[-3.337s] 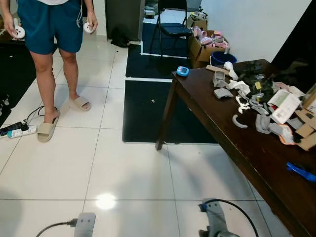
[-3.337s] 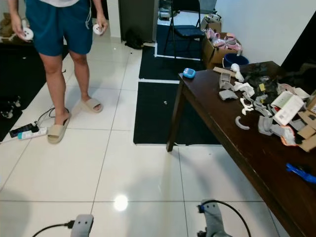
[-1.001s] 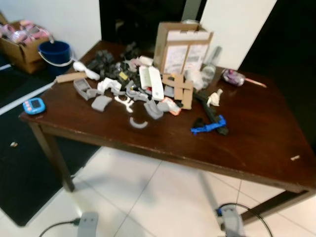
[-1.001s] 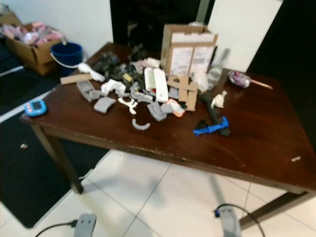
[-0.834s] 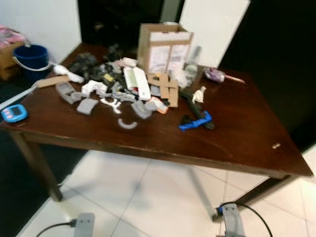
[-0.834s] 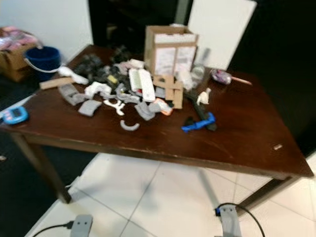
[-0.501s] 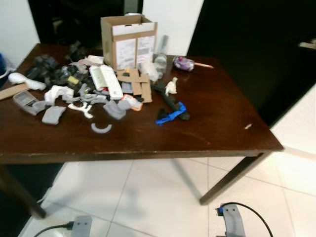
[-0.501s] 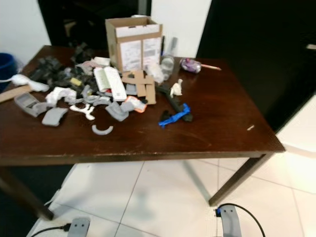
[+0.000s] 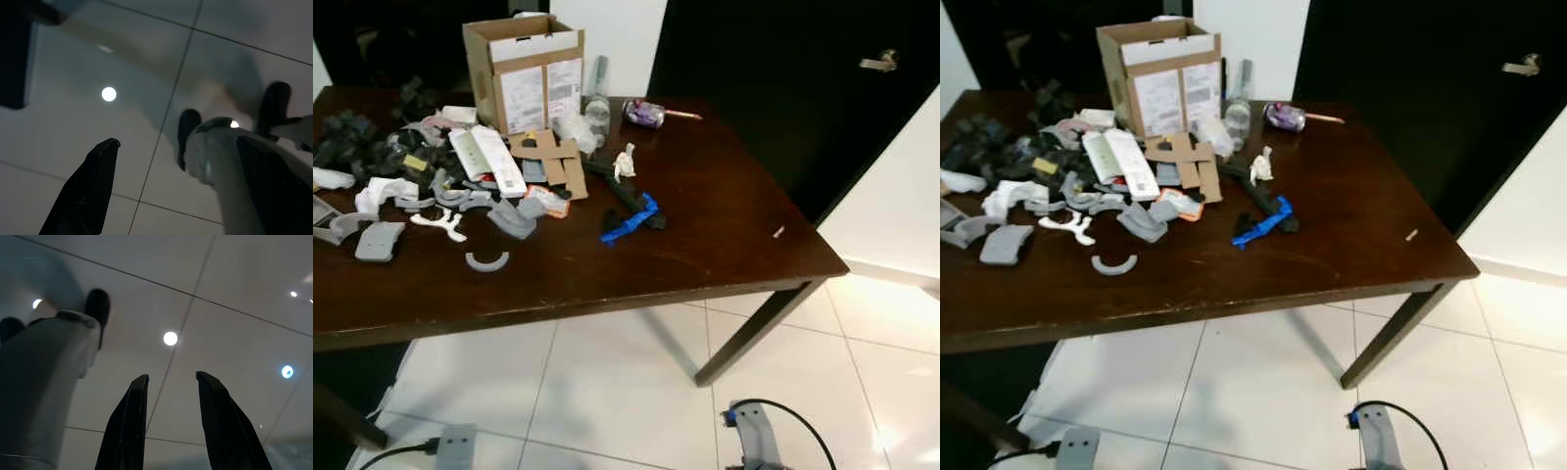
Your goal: Picking trash to rubbish bin
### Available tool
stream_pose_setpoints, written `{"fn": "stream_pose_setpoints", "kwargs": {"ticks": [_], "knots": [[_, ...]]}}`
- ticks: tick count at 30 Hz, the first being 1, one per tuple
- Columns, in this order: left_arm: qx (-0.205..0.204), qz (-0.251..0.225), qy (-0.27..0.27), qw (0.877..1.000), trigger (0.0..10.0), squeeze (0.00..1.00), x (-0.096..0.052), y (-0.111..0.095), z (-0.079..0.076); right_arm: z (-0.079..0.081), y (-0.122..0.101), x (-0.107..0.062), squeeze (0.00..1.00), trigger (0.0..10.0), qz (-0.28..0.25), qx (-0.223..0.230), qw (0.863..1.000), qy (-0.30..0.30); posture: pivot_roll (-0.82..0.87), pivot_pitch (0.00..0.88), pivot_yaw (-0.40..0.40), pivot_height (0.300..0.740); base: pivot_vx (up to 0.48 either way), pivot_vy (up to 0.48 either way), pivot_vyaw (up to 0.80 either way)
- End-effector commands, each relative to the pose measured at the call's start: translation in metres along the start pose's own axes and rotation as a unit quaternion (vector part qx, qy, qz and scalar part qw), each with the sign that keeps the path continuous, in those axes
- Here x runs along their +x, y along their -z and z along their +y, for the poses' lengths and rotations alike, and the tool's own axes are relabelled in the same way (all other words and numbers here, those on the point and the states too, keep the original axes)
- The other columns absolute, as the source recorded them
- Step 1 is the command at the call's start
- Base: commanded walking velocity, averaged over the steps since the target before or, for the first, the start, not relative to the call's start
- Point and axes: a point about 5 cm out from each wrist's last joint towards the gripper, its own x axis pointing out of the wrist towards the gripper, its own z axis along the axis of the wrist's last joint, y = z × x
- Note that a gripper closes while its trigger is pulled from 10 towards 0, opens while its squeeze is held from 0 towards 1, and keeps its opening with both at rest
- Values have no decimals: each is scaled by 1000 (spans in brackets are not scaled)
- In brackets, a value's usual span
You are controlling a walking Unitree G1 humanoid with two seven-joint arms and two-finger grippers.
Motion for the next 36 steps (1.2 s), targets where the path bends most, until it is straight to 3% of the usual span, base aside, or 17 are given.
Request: {"fn": "stream_pose_setpoints", "kwargs": {"ticks": [1, 5, 13, 18, 21, 31, 32, 36], "knots": [[-7, 15, -10, 1000, 10000, 0, -3, 12, 6, 3, 7, 0, 0, 10000, 7, -2, 1000, -8, 203, 105, -92, 740, 0, 0, 0], [-1, 33, -13, 999, 10000, 0, -6, 24, 10, 0, 15, -1, 0, 10000, 14, 22, 1000, 6, 180, 109, -66, 740, 0, 0, 0], [17, 36, -4, 999, 10000, 0, -7, 26, 10, -10, 27, -3, 0, 10000, 20, 51, 998, 24, 169, 155, -32, 740, 0, 0, 0], [50, 51, 11, 997, 10000, 0, -9, 33, 12, -14, 61, -7, 0, 10000, 57, 66, 995, 45, 141, 187, 14, 740, 0, 0, 0], [53, 51, 14, 997, 10000, 0, -9, 34, 10, -15, 64, -8, 0, 10000, 60, 66, 995, 47, 134, 196, 21, 740, 0, 0, 0], [90, 50, 32, 994, 10000, 0, -7, 25, 12, -20, 72, -10, 0, 10000, 58, 104, 990, 70, 95, 175, 76, 740, 0, 0, 0], [103, 46, 34, 993, 10000, 0, -7, 20, 16, -21, 72, -11, 0, 10000, 54, 120, 988, 76, 95, 175, 76, 740, 0, 0, 0], [95, 33, 16, 995, 10000, 0, -5, 8, 26, -21, 72, -11, 0, 10000, 53, 115, 989, 74, 85, 175, 63, 740, 0, 0, 0]]}}
